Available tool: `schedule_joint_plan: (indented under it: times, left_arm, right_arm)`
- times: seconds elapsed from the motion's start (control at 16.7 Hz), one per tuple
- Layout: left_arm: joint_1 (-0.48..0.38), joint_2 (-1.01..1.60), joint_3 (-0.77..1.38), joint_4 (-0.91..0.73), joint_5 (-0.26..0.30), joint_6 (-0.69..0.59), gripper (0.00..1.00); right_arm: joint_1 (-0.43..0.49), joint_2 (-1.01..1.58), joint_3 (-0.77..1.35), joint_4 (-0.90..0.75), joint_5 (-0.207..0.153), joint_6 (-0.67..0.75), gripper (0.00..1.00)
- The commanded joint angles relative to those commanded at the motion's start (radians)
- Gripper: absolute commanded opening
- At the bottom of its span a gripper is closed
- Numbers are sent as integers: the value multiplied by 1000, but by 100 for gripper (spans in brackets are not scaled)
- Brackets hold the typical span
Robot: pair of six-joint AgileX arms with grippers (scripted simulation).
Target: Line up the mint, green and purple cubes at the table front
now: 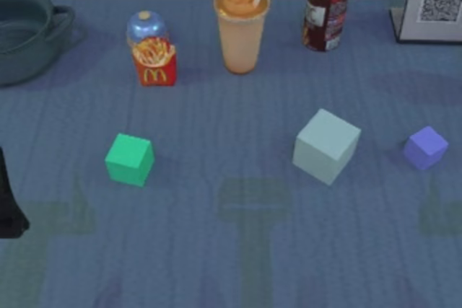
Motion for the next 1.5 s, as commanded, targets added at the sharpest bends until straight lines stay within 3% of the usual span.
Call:
schedule_joint_plan:
  times: [0.24, 0.54, 1.2, 1.5]
  left_arm:
    - [0, 0, 0, 0, 0, 0, 100]
    - [0, 0, 0, 0, 0, 0, 100]
    - [0, 0, 0, 0, 0, 0, 100]
    - [0, 0, 0, 0, 0, 0, 100]
  right_arm:
    - [2, 30, 30, -20, 0, -8, 100]
    - [21, 292, 272, -176, -1, -68, 100]
    - [90, 1476, 1105, -760, 4, -293, 100]
    - [114, 1878, 1424, -973, 7, -375, 100]
